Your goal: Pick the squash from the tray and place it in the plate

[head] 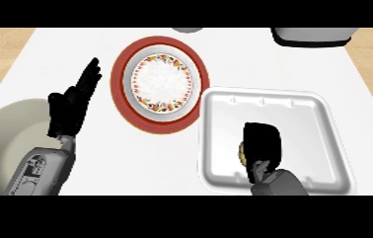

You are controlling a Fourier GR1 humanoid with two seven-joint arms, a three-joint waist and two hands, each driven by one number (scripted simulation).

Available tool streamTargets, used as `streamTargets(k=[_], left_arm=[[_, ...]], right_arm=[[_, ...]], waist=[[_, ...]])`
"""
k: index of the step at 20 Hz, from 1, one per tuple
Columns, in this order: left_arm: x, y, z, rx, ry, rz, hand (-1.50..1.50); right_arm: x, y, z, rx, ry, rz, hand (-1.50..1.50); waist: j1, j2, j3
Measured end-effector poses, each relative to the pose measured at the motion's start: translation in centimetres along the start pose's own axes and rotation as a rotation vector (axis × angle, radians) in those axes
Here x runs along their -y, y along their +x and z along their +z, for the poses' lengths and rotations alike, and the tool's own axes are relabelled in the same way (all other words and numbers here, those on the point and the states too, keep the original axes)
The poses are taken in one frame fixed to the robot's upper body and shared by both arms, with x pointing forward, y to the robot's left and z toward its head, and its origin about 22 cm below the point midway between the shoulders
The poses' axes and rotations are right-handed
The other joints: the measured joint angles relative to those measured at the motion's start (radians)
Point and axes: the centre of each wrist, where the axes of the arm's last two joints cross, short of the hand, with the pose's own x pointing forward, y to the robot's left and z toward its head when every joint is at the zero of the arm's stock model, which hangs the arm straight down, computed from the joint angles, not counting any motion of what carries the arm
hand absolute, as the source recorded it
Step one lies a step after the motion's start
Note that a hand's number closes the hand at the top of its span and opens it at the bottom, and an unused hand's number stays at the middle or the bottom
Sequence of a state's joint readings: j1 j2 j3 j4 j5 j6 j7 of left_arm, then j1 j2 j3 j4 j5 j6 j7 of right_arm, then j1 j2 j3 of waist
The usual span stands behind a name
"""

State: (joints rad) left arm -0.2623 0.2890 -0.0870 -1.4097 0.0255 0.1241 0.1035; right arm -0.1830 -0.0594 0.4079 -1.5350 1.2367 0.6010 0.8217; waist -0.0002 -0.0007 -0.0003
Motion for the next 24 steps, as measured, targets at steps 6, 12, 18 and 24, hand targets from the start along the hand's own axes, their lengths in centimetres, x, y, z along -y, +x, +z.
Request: streamTargets(k=[6, 12, 18, 24], left_arm=[[-0.1, -0.1, 0.3, 0.006, 0.005, 0.002, 0.0], [-0.9, -0.2, 0.0, 0.0, 0.001, -0.001, 0.0], [-0.3, -0.3, -0.1, 0.001, 0.012, -0.003, 0.0], [-0.1, -0.4, 0.2, 0.005, 0.006, 0.0, 0.0]], right_arm=[[-0.1, -0.8, -0.5, 0.007, -0.064, 0.015, 1.5], [0.0, -1.7, 0.3, -0.011, -0.104, -0.119, 1.5], [-1.5, -3.9, 1.1, -0.053, -0.179, -0.372, 1.5], [1.4, -4.9, 3.5, 0.012, -0.49, -0.498, 1.5]], waist=[[0.0, 0.0, 0.0], [-0.004, 0.0, 0.0], [-0.01, 0.0, 0.001], [-0.008, -0.003, 0.001]])
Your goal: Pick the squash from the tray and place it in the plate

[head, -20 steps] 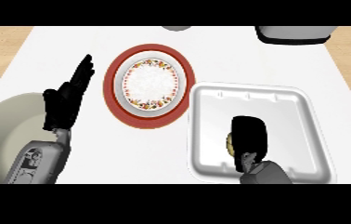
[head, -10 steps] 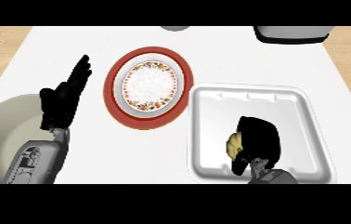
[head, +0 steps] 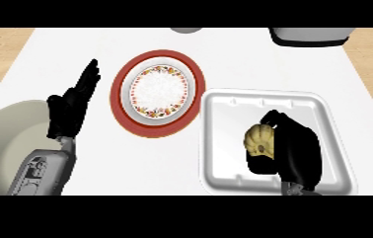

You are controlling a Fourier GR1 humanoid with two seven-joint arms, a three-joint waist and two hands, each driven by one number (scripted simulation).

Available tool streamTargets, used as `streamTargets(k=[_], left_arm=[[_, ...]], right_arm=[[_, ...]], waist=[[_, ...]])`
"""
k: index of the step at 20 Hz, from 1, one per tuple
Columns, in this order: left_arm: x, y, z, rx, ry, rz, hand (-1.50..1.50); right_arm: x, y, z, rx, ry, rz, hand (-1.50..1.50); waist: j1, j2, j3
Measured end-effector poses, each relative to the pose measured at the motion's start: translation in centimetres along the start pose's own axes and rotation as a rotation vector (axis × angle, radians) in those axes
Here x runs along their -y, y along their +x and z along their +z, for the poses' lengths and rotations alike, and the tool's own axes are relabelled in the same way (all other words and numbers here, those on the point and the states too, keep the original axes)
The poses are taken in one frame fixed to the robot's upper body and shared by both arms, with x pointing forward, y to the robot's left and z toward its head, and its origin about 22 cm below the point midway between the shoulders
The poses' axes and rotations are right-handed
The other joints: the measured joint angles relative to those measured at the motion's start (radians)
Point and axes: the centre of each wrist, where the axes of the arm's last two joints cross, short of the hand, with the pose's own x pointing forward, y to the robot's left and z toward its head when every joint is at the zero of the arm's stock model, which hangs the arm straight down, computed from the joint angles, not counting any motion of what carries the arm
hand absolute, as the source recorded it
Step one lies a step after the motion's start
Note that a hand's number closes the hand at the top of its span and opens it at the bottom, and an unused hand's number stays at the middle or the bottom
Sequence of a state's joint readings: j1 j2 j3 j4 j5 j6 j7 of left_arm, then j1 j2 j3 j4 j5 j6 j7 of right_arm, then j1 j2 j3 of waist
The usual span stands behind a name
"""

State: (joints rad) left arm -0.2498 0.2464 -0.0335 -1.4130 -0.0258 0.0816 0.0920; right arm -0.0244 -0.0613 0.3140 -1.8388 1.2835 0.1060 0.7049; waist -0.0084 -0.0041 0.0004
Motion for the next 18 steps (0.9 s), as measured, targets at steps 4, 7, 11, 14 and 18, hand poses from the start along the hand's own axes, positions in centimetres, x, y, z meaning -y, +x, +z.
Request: streamTargets(k=[4, 7, 11, 14, 18], left_arm=[[0.4, 0.0, -0.4, -0.002, -0.003, -0.004, 0.0], [1.1, 0.2, -0.2, 0.003, -0.006, -0.003, 0.0], [0.6, 0.1, 0.1, 0.004, -0.009, -0.003, 0.0], [0.8, -0.1, 0.0, 0.01, -0.017, -0.004, 0.0], [0.8, -0.1, -0.4, 0.003, -0.022, 0.002, 0.0]], right_arm=[[2.1, 1.4, 1.1, 0.114, -0.148, -0.083, 1.5], [3.6, 3.6, 1.1, 0.214, -0.21, -0.135, 1.5], [4.4, 6.9, 1.2, 0.307, -0.214, -0.196, 1.5], [4.3, 9.5, 0.5, 0.337, -0.178, -0.243, 1.5], [3.2, 12.8, -1.2, 0.34, -0.122, -0.288, 1.5]], waist=[[0.001, 0.001, 0.0], [0.009, 0.002, 0.0], [0.016, 0.003, -0.001], [0.02, 0.005, -0.001], [0.027, 0.007, -0.001]])
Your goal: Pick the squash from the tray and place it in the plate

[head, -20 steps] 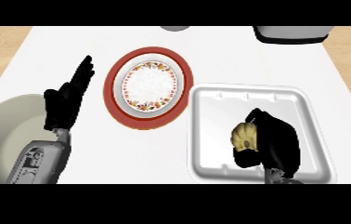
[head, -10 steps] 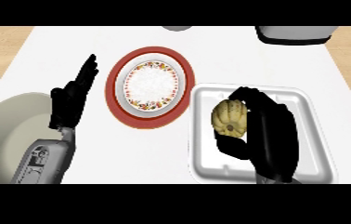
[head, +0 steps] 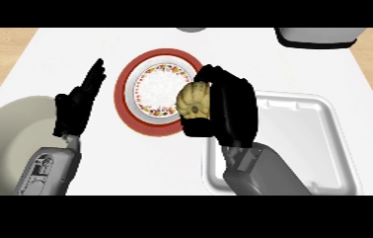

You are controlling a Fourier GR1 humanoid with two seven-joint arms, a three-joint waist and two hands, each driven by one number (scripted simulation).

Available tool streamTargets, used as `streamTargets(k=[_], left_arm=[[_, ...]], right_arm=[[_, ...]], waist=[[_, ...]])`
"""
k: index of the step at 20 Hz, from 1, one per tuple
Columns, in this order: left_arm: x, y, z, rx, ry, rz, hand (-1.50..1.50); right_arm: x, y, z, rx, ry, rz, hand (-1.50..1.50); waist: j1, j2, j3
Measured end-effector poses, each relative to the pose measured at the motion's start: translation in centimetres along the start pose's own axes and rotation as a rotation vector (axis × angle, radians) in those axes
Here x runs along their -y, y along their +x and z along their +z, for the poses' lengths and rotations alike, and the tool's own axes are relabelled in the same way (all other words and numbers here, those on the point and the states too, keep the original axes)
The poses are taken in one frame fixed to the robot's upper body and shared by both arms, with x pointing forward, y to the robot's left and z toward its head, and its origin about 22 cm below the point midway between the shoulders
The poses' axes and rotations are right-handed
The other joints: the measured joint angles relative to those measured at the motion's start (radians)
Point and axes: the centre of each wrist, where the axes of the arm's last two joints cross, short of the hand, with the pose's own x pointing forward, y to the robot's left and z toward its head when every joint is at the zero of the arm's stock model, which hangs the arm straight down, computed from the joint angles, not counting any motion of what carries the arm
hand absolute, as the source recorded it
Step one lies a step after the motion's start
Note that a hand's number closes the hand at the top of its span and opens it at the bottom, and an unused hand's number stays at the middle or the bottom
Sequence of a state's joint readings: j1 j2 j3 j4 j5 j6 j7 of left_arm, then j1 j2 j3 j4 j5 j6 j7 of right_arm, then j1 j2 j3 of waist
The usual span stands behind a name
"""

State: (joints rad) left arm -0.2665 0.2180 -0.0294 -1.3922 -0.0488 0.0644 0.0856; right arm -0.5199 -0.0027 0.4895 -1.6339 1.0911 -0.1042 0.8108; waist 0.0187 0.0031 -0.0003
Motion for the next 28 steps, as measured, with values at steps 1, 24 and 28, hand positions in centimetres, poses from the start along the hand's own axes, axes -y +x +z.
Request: streamTargets(k=[1, 24, 28], left_arm=[[0.0, 0.1, 0.1, 0.006, -0.003, 0.001, 0.0], [2.0, 2.2, -1.8, 0.046, -0.076, 0.004, 0.0], [2.6, 2.3, -1.9, 0.053, -0.075, -0.003, 0.0]], right_arm=[[-0.9, 0.3, -0.4, 0.0, 0.006, -0.01, 1.5], [-10.7, -0.5, -7.5, -0.214, 0.206, -0.017, -1.5], [-10.8, -0.8, -7.6, -0.204, 0.185, -0.132, -1.5]], waist=[[0.003, 0.0, 0.0], [0.087, 0.024, 0.0], [0.092, 0.026, 0.001]])
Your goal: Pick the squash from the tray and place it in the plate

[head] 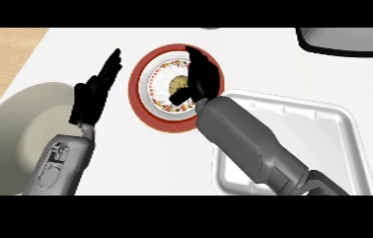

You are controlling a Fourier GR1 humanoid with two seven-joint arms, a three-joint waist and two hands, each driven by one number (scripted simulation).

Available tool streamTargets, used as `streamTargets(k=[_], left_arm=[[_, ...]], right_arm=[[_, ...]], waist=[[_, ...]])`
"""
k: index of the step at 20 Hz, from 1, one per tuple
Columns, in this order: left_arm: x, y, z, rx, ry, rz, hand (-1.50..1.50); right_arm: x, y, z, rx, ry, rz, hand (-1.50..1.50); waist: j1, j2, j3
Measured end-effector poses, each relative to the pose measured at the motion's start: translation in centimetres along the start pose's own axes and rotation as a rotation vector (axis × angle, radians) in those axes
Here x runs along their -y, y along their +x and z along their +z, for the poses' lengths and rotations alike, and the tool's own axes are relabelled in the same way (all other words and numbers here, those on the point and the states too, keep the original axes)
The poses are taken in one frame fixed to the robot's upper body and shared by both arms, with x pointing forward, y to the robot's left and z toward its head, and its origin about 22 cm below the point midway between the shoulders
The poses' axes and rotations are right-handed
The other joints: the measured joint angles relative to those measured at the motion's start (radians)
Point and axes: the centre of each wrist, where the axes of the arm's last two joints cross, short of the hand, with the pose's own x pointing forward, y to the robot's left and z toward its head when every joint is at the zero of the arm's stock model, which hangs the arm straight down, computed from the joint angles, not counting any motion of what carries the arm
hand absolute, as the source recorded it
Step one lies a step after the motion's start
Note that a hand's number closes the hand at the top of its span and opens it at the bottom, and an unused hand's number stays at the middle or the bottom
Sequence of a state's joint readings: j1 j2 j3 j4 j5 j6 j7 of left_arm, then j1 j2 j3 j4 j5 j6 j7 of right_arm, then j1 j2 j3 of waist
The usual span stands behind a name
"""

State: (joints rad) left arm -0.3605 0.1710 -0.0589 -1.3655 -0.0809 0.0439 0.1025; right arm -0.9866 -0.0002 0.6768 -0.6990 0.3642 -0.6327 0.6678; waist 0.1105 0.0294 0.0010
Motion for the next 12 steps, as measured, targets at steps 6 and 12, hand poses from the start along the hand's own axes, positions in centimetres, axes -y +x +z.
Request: streamTargets(k=[6, 12], left_arm=[[-0.8, -0.2, 0.2, -0.007, 0.014, -0.001, 0.0], [-1.5, -1.6, 1.2, -0.038, 0.057, -0.002, 0.0]], right_arm=[[0.5, 0.2, 0.2, 0.044, -0.111, -0.25, -1.5], [1.1, -0.6, 0.4, 0.016, -0.212, -0.411, -1.5]], waist=[[-0.017, -0.007, 0.001], [-0.073, -0.022, 0.0]])
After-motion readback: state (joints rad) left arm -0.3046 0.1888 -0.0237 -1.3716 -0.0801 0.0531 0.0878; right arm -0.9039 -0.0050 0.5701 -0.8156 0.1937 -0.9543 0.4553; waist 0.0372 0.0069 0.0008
